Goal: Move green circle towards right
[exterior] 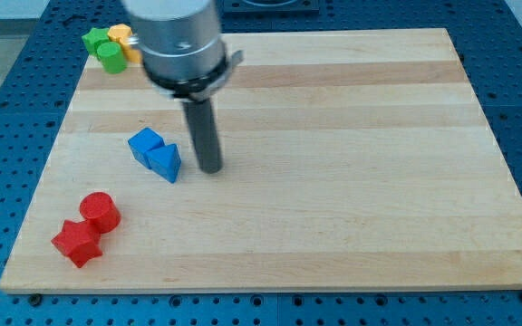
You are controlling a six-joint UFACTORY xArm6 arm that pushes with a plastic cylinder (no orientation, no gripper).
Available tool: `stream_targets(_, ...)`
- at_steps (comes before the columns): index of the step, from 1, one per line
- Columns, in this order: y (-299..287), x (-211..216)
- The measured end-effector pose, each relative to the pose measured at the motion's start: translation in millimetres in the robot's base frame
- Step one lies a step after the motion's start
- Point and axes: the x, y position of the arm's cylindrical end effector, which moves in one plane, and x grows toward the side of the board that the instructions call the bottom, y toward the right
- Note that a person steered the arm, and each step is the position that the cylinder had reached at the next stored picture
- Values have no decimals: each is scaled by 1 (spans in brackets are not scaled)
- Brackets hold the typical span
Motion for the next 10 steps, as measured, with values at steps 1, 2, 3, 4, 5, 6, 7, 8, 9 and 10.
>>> stream_targets(1,21,-16)
stream_targets(2,22,-16)
stream_targets(3,44,-27)
stream_targets(4,57,-71)
stream_targets(5,48,-112)
stream_targets(6,24,-128)
stream_targets(7,-28,-136)
stream_targets(8,-97,-126)
stream_targets(9,-178,-121)
stream_targets(10,-235,-123)
